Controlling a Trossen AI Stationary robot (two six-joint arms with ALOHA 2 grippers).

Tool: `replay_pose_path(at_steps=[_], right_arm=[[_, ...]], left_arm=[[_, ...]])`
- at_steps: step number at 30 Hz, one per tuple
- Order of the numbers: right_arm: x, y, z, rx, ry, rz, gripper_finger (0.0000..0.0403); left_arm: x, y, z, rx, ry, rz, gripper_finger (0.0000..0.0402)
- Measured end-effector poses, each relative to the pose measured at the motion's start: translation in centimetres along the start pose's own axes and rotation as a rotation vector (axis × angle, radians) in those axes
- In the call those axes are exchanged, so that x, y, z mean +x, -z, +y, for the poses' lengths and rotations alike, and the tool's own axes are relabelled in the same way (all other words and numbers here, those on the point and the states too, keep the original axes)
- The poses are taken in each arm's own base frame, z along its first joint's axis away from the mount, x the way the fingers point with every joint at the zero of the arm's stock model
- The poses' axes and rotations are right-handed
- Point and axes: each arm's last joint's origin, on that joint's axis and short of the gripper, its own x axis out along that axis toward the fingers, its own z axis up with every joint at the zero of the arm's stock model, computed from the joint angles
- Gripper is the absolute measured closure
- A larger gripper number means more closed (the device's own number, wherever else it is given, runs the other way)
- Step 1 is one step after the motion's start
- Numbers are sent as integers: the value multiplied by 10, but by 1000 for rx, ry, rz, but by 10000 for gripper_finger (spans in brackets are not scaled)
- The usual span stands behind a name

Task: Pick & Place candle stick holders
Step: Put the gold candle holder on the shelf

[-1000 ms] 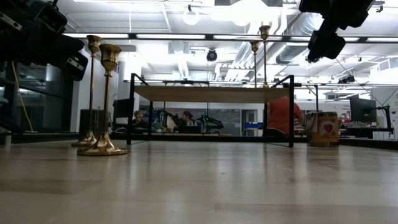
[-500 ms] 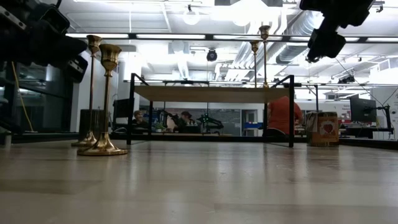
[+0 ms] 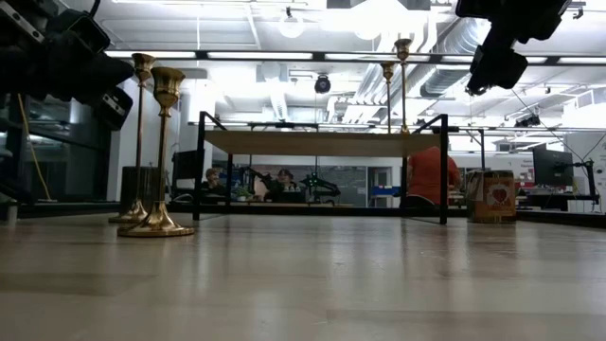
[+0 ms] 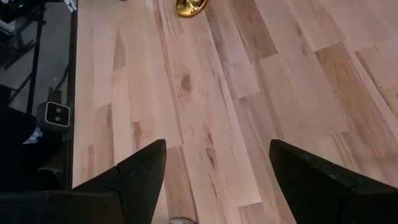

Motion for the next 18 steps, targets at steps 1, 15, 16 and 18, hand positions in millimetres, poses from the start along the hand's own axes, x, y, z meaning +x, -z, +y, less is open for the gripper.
replay_pose_path(at_steps=[1,15,16,18], right_arm=[[0,0,0,1,-1,1,125],[0,0,0,1,-3,2,125],[0,0,0,1,-3,2,125],[0,0,0,1,-3,2,125]], left_arm=[[0,0,0,-1,1,0,401],[-15,-24,-13,-3,-68,137,402],[-17,-25,-14,-6,-82,153,402],[-20,-28,-16,-12,-111,175,402]])
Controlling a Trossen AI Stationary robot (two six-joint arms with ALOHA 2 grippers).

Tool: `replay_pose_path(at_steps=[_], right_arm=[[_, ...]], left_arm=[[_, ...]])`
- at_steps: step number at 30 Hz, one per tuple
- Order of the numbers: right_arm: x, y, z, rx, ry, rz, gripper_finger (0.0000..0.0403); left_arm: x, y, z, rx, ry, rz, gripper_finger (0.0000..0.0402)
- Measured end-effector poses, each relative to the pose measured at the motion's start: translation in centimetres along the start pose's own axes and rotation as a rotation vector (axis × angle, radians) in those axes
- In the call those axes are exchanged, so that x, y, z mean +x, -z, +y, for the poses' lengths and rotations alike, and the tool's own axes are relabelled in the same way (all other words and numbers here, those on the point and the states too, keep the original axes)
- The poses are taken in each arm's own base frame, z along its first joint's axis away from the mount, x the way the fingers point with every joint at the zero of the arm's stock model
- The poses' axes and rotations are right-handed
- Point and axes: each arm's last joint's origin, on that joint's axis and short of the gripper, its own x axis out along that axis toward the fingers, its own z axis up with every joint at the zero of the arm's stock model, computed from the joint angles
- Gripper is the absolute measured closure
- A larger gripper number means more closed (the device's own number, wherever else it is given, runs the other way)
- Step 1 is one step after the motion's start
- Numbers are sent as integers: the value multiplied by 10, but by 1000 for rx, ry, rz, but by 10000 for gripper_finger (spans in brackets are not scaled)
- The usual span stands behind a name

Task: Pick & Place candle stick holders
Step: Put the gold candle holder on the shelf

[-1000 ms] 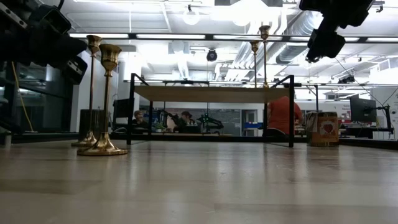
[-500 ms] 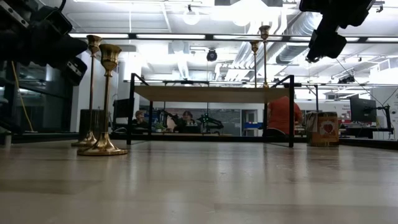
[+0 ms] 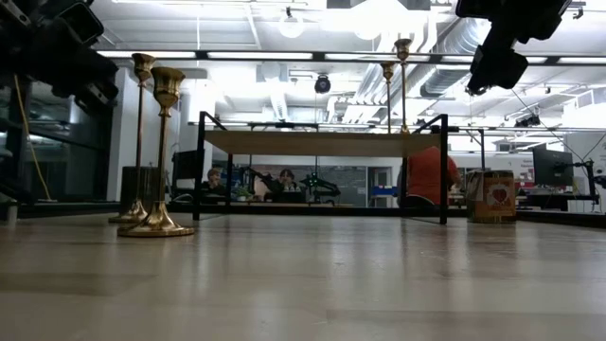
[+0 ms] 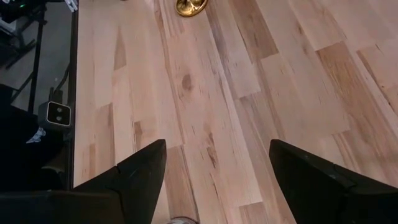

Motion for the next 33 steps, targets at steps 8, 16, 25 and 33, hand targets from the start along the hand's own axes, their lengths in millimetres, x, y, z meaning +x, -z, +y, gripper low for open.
replay_pose_path(at_steps=[8,16,25,33], right_arm=[[0,0,-1,0,25,-14,125],[0,-1,-1,-3,45,-25,125],[0,-1,-1,0,45,-25,125],[0,-1,-1,0,45,-25,125]], left_arm=[[-3,-2,-1,-65,-15,10,402],[-3,-2,-1,-99,-15,10,402],[-3,-1,3,-171,-130,-21,382],[-3,2,3,-180,-111,27,273]])
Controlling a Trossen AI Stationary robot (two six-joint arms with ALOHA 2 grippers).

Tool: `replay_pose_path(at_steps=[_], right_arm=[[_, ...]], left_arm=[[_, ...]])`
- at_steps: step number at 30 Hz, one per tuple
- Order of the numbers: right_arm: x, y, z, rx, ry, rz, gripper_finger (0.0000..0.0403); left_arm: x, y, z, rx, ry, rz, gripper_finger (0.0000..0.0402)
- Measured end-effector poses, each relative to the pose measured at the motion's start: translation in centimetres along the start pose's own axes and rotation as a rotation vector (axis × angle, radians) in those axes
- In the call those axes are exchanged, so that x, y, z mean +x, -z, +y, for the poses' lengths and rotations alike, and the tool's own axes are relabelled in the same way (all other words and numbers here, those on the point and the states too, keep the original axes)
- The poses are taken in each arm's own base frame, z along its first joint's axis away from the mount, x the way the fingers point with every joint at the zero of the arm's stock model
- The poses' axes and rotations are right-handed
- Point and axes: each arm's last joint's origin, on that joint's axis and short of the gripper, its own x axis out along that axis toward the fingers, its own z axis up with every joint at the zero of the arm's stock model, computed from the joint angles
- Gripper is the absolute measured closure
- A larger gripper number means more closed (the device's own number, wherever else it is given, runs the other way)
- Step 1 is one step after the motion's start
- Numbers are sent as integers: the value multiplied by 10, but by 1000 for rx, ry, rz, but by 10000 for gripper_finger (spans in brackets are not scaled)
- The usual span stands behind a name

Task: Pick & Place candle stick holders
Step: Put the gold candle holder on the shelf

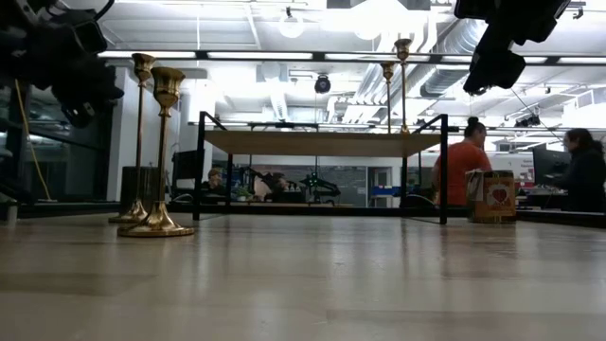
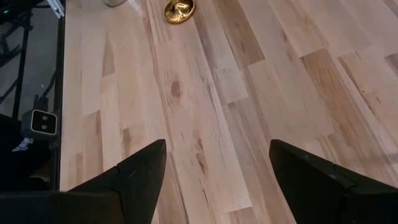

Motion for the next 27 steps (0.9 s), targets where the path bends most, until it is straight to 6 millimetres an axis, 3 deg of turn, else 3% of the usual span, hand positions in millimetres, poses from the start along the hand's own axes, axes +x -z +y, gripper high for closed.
replay_pose_path(at_steps=[5,27], right_arm=[[0,0,0,0,0,0,125],[0,0,0,0,0,0,125]], left_arm=[[0,2,1,-16,-16,22,237],[4,4,13,-29,-346,-31,234]])
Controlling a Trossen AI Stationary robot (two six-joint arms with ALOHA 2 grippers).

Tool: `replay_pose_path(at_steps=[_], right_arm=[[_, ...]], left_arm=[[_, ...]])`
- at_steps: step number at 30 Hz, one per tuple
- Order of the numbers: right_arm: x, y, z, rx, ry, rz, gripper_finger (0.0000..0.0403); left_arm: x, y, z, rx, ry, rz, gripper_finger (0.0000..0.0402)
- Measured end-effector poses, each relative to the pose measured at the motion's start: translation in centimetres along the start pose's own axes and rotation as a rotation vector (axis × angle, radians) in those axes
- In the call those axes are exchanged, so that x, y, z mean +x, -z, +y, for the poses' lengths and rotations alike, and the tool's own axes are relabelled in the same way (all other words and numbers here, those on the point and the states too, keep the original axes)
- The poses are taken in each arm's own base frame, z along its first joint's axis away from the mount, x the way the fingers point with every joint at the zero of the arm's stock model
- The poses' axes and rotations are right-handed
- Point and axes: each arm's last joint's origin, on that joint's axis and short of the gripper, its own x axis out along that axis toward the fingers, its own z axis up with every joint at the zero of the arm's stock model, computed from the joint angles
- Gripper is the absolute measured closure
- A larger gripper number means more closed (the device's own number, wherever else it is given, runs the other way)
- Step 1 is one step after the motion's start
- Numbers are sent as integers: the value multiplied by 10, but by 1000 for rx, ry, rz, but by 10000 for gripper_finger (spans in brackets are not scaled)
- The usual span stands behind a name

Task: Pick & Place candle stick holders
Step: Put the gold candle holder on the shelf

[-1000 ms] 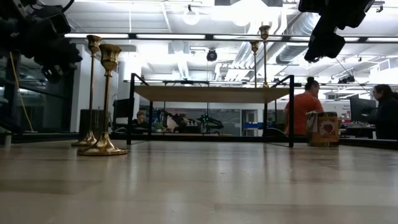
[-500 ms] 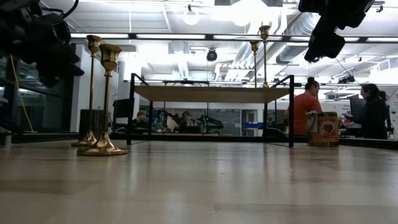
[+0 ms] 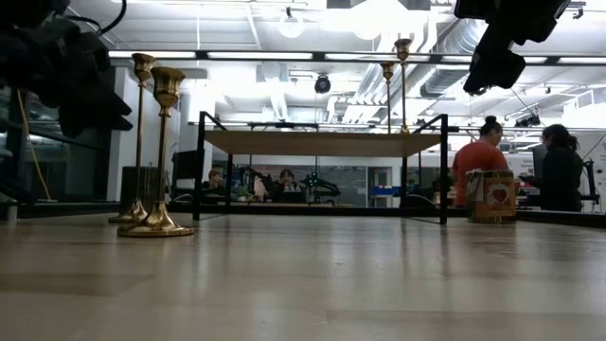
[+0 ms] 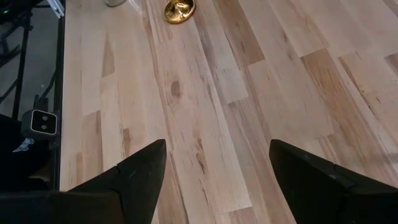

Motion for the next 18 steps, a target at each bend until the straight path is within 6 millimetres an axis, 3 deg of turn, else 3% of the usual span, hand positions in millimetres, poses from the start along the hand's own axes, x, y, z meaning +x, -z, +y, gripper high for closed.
replay_pose_path(at_steps=[11,18], right_arm=[[0,0,-1,0,23,-13,125],[0,0,-1,0,23,-12,125]], left_arm=[[20,2,2,63,-193,81,234],[24,-9,-5,163,-147,-16,234]])
